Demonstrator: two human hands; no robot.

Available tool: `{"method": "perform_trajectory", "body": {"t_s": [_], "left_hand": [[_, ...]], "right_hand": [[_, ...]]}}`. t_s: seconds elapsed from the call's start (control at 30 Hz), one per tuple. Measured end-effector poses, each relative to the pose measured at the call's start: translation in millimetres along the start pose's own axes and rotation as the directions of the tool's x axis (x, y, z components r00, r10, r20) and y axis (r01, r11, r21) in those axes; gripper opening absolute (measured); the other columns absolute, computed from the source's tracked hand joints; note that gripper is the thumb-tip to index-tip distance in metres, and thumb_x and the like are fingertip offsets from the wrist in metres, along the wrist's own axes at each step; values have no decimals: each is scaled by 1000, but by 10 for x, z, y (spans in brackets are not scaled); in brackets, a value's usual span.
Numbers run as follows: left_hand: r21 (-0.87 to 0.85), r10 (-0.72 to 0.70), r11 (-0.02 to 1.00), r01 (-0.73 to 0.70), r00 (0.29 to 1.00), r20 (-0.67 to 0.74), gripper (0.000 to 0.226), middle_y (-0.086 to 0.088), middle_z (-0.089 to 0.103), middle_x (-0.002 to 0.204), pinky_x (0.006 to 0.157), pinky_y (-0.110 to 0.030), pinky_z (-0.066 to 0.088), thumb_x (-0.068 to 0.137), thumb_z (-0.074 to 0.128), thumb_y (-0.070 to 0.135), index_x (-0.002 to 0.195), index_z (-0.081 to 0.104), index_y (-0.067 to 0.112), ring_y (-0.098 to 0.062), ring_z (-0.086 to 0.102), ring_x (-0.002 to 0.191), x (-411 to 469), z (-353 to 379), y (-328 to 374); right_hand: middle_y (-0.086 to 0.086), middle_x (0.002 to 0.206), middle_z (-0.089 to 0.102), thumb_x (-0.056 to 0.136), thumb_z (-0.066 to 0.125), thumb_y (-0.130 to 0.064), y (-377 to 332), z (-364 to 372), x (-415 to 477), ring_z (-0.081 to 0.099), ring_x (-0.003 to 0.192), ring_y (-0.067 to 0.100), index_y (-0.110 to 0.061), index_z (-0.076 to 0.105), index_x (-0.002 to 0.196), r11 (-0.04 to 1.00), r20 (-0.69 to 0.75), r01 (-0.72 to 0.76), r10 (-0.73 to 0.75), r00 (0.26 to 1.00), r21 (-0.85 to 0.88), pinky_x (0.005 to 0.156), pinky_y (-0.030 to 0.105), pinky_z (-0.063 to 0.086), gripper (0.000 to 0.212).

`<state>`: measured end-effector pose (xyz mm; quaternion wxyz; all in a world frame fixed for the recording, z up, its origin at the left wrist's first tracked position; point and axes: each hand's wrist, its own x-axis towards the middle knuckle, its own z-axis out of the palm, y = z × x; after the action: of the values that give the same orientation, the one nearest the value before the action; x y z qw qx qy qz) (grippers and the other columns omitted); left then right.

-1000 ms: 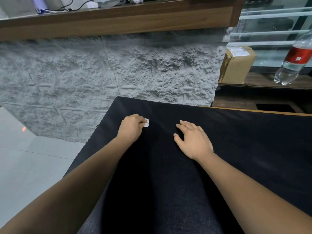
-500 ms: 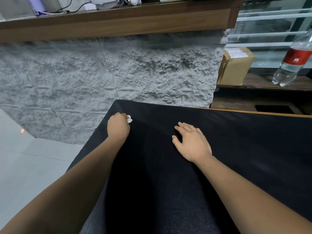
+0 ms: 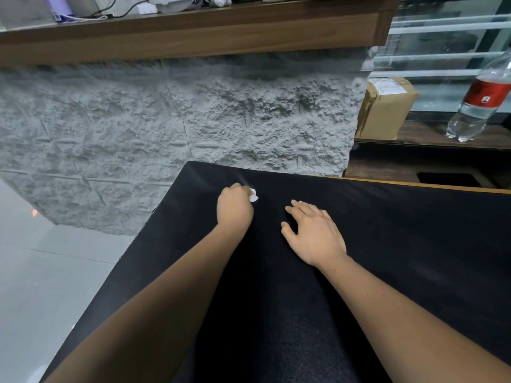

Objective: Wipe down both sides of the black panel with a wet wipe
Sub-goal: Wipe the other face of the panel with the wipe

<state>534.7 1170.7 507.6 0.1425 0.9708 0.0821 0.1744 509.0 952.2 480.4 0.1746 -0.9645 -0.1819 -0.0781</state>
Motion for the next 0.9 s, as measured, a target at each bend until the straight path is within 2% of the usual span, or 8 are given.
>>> {"method": "perform_trajectory", "body": {"t_s": [0.1, 0.23, 0.43, 0.7, 0.83, 0.9], "left_hand": [[-58, 57, 997, -56, 998, 27, 35, -1, 69, 113, 86, -36, 53, 98, 58, 3, 118, 78, 25, -24, 66, 104, -4, 39, 128], [-114, 132, 986, -124, 988, 73, 28, 4, 70, 117, 93, -38, 52, 102, 59, 10, 115, 79, 25, -19, 65, 110, 49, 23, 105], [-123, 248, 965, -233, 961, 123, 23, -1, 71, 113, 95, -41, 50, 103, 60, 15, 115, 79, 18, -23, 65, 110, 149, -79, -96], [-102, 146, 985, -136, 985, 95, 20, 0, 69, 105, 89, -39, 52, 101, 63, 16, 109, 81, 18, -24, 66, 101, 284, -186, -424], [-83, 110, 991, -105, 992, 62, 18, 8, 63, 95, 83, -33, 46, 99, 65, 14, 105, 82, 19, -24, 67, 98, 317, -230, -631], [-64, 89, 994, -86, 995, 46, 18, 5, 67, 97, 79, -31, 43, 99, 65, 13, 105, 82, 19, -25, 68, 97, 338, -249, -730]], "right_hand": [[-12, 164, 41, 101, 35, -60, -3, -1, -5, 28, 153, 8, -32, 52, 150, 1000, -9, 4, -5, 1000, -3, 125, 35, 25, 59], [-11, 163, 42, 101, 36, -59, 4, -2, -1, 29, 153, 7, -32, 53, 150, 1000, -16, 9, -9, 1000, -9, 125, 35, 25, 59], [-12, 163, 41, 101, 36, -59, 1, 8, 3, 28, 153, 7, -32, 52, 151, 1000, -16, 9, -9, 1000, -9, 124, 36, 25, 59], [-14, 164, 40, 101, 35, -61, 7, 3, 0, 27, 153, 5, -34, 52, 151, 1000, -12, 0, 0, 1000, 3, 124, 33, 21, 60], [-14, 164, 40, 101, 35, -61, 5, 7, 4, 27, 153, 5, -34, 52, 151, 1000, -14, 0, 0, 1000, 4, 124, 34, 21, 60], [-14, 163, 41, 101, 35, -61, 6, 6, 8, 27, 153, 6, -34, 52, 151, 1000, -12, 0, 0, 1000, 6, 124, 36, 22, 60]]}}
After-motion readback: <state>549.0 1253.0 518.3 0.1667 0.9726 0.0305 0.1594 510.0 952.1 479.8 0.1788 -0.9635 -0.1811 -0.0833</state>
